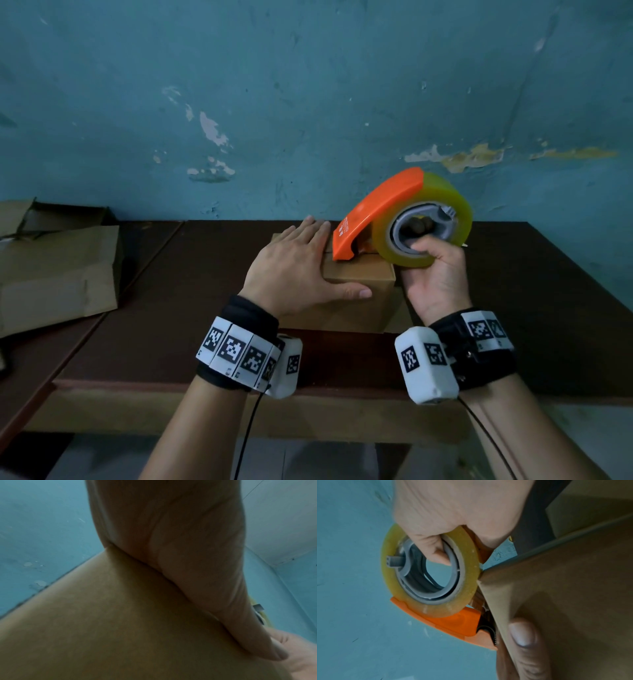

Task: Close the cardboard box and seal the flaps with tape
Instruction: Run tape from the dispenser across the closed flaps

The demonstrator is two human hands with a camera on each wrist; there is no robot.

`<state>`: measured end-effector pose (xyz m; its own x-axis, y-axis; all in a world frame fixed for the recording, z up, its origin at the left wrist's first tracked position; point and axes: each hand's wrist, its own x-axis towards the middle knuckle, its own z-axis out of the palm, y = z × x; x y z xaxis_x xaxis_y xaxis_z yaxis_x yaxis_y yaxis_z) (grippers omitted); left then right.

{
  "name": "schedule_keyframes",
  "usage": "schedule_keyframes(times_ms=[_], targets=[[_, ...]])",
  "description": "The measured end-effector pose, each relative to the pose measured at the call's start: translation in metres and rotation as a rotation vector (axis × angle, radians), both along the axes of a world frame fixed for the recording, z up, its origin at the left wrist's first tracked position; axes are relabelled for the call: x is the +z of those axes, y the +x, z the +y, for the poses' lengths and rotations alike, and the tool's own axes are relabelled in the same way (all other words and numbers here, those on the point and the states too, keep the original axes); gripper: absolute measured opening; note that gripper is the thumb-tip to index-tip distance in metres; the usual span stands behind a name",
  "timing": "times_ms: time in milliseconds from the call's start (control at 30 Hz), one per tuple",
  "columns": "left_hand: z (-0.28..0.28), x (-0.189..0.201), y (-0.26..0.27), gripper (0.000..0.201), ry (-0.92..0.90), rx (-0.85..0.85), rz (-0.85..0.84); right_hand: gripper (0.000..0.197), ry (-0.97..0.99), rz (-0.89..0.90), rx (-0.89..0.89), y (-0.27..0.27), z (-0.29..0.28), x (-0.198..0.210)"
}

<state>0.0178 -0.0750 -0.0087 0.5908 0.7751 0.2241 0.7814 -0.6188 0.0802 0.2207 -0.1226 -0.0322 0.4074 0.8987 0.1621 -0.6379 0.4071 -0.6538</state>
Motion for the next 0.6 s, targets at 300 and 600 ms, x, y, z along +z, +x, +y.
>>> schedule_keyframes(times_ms=[300, 600], targets=[[-0.002, 0.000, -0.002, 0.130, 0.028, -0.005, 0.050, 0.055, 0.052, -0.039, 0.010, 0.031, -0.005, 0.007], [0.000, 0.001, -0.002, 0.126, 0.003, -0.007, 0.047, 0.051, 0.051, -0.176, -0.027, 0.040, 0.001, 0.003]])
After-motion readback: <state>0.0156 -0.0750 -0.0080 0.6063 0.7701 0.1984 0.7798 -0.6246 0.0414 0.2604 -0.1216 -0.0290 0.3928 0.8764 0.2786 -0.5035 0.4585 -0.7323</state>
